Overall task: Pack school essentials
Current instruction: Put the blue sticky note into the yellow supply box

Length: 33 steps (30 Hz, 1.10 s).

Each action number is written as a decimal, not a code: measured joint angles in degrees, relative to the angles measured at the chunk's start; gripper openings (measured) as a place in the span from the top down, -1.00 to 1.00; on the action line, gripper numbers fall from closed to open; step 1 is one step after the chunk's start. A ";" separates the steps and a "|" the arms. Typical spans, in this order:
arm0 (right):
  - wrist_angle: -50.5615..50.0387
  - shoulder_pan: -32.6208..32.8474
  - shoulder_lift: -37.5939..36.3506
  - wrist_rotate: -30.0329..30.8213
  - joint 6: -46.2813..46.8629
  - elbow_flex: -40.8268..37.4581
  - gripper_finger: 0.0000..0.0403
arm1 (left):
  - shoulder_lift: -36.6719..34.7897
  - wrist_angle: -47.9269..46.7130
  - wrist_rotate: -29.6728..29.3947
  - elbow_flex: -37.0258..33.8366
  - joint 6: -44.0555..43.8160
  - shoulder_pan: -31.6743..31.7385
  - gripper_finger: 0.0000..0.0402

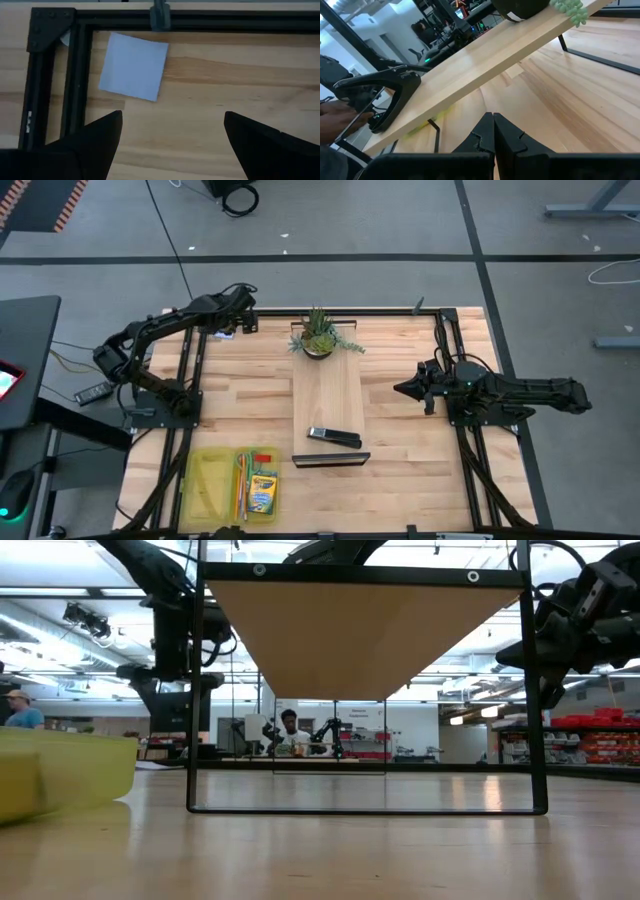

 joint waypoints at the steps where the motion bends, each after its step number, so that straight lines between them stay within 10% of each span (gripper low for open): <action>1: 0.00 0.00 0.00 -0.01 0.00 0.00 0.97 | -0.02 -0.10 -0.07 0.02 0.18 -0.03 -0.78; 15: 0.00 -0.01 0.00 -0.13 0.00 0.00 0.97 | 0.59 -2.43 -1.53 0.02 5.04 4.96 -0.78; 33: 0.00 0.00 0.02 -0.13 0.00 0.00 0.97 | 11.67 -5.04 11.61 1.21 12.41 6.60 -0.78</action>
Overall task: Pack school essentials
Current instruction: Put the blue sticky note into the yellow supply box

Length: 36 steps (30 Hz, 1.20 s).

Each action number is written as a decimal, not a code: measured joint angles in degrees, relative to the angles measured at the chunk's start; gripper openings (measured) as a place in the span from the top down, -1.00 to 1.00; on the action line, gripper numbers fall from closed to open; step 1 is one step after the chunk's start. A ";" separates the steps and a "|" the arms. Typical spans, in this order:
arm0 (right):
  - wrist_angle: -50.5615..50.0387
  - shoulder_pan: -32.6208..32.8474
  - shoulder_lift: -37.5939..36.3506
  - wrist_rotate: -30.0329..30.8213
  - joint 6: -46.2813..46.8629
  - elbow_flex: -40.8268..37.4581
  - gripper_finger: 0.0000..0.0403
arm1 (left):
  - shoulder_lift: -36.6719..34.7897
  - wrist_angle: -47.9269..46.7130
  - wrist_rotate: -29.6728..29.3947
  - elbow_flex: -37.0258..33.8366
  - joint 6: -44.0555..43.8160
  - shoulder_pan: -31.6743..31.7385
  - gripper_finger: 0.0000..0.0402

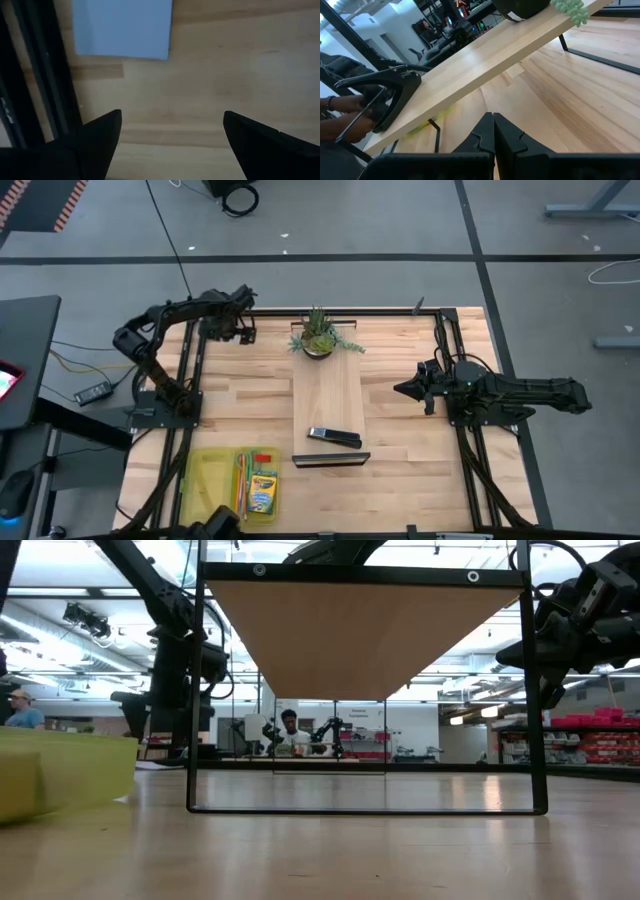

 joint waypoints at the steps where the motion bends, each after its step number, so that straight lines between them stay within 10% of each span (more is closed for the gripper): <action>1: 0.00 -0.02 0.00 0.00 0.00 0.00 0.97 | 0.29 -0.43 0.05 1.05 0.01 0.30 -0.78; 26: 0.00 -0.01 0.00 -0.02 -0.02 0.00 0.97 | 5.99 2.94 1.12 10.50 13.44 1.19 -0.74; 36: 0.00 0.00 0.00 -0.02 -0.01 0.00 0.97 | 8.24 -1.23 6.64 10.53 -1.48 6.30 -0.74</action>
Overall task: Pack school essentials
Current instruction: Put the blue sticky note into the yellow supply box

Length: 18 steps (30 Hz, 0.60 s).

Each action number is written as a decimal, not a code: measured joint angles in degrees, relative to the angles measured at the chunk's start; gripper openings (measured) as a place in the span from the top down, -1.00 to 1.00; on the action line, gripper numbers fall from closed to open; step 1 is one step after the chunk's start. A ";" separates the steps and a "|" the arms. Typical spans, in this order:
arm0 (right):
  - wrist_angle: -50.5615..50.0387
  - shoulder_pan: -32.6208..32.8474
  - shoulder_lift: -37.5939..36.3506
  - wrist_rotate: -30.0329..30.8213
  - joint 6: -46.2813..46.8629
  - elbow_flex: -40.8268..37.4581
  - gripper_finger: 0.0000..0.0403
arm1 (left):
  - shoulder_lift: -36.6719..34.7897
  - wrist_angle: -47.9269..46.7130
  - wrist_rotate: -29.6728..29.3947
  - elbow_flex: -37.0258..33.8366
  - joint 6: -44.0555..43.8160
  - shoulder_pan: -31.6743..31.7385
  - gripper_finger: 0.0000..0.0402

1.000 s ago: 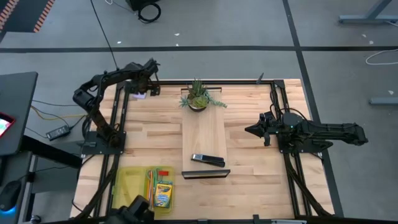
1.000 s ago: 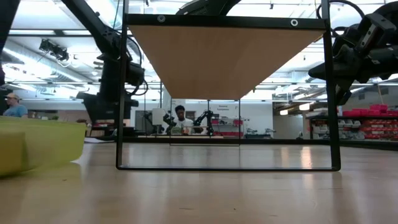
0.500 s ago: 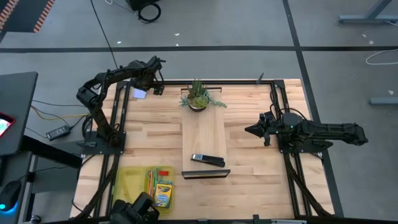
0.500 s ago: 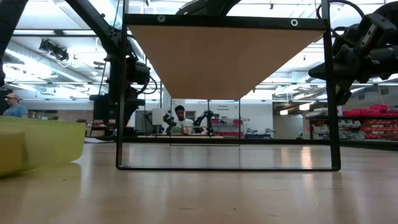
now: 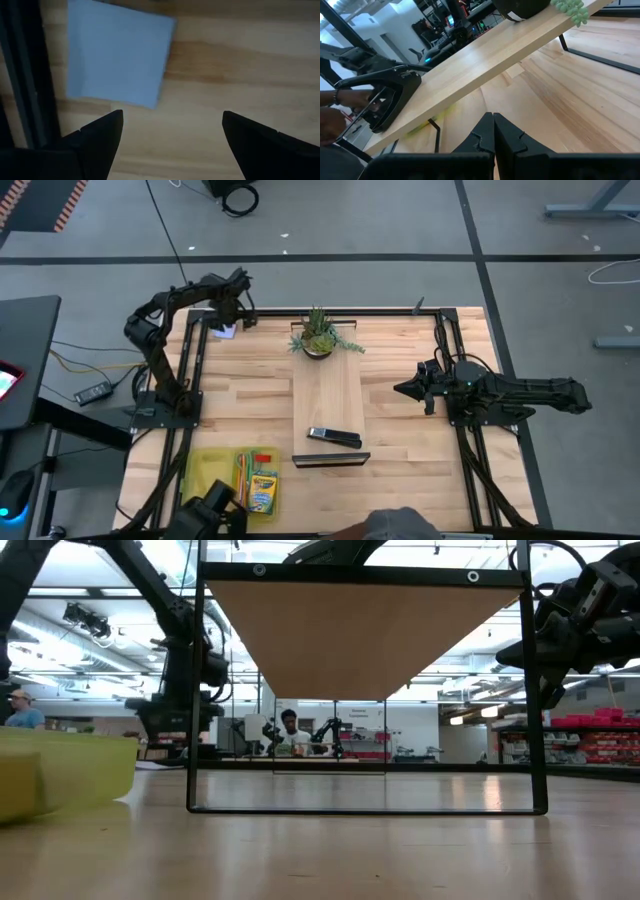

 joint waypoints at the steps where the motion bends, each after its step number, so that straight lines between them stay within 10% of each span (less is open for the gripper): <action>1: 0.00 -0.02 0.00 0.00 0.01 0.00 0.97 | 0.37 -0.10 0.29 0.00 -0.03 0.72 -0.74; 18: 0.00 -0.01 0.02 0.00 0.01 0.00 0.97 | 1.83 1.43 -7.55 0.00 -0.04 5.76 0.11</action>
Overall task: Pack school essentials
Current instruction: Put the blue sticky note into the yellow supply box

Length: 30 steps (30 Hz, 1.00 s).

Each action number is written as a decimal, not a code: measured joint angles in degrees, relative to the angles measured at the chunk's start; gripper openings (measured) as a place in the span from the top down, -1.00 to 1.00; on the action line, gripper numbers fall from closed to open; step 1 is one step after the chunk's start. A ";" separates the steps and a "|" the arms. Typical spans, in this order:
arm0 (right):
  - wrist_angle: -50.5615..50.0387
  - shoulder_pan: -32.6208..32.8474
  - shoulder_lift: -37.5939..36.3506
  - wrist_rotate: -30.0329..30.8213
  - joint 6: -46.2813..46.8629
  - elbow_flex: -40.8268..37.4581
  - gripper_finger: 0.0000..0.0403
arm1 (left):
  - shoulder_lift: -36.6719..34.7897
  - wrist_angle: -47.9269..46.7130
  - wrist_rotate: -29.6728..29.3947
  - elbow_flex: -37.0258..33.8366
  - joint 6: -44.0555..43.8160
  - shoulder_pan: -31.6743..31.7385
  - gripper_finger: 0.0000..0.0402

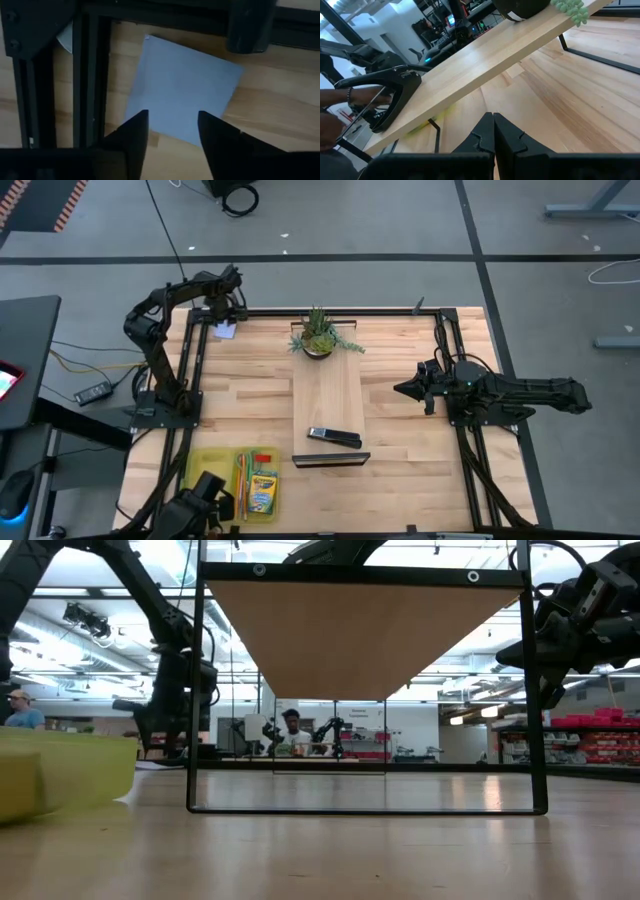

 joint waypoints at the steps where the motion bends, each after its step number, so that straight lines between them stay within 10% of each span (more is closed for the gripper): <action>1: 0.00 -0.01 0.00 0.00 0.01 0.00 0.97 | 0.35 0.04 -0.01 0.00 -0.05 0.27 0.15; 30: 0.00 0.01 0.00 0.00 0.01 0.00 0.97 | 6.20 -12.96 6.55 6.58 -3.11 0.48 0.88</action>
